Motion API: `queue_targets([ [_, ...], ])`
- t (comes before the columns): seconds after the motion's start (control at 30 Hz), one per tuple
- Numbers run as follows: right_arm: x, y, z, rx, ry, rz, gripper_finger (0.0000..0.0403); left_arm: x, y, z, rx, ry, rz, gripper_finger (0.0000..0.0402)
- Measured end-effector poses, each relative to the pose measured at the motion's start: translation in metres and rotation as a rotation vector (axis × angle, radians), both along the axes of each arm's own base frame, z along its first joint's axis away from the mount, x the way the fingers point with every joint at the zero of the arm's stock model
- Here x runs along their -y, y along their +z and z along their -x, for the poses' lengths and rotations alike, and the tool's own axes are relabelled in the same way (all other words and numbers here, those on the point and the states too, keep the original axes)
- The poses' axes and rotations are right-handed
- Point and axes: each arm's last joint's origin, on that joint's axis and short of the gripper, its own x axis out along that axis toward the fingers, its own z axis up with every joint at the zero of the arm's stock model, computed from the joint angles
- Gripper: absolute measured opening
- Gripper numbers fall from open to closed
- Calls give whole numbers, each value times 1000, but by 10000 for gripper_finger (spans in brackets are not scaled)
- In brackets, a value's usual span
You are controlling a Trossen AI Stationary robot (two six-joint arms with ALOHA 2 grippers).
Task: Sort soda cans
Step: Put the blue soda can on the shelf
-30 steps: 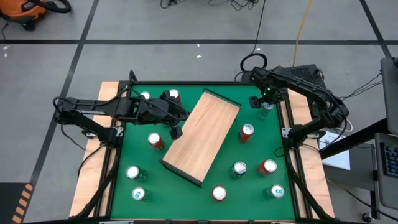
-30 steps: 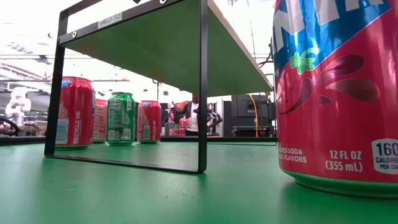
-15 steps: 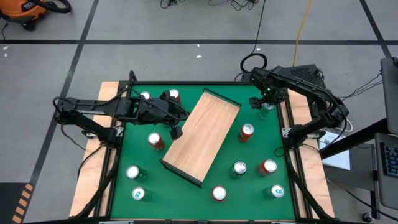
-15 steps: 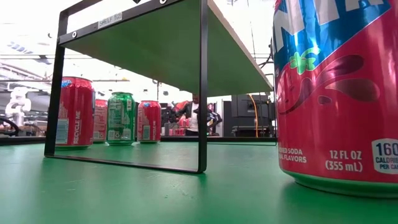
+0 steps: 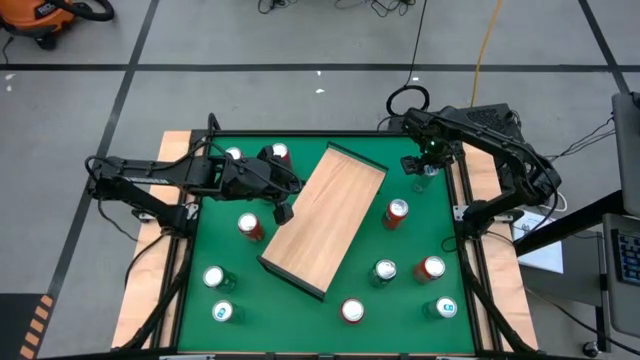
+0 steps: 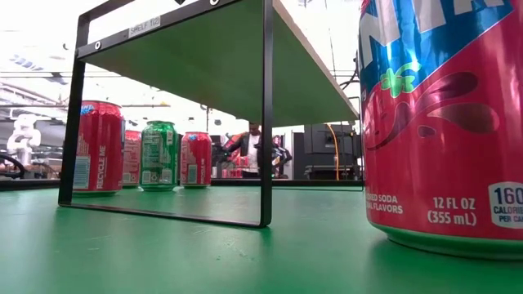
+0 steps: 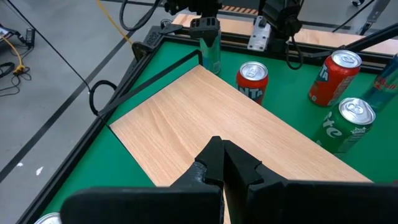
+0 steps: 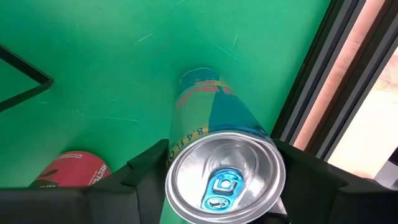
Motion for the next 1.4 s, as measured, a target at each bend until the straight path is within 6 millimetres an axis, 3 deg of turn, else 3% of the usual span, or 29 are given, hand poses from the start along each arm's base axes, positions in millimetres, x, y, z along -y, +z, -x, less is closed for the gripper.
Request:
queue_targets([
  [0.23,-12,11,-1,92,11,4,232,1,0,0,-1,-22,15,0],
  [0.57,-61,58,21,296,-69,161,231,1,0,0,-1,-23,15,0],
  [0.8,-89,77,35,448,-119,216,232,1,0,0,-2,-26,10,0],
  [1.07,-101,93,35,653,-146,270,232,1,0,0,0,-22,17,0],
  [1.4,-106,105,20,831,-87,304,233,1,0,0,12,1,53,0],
])
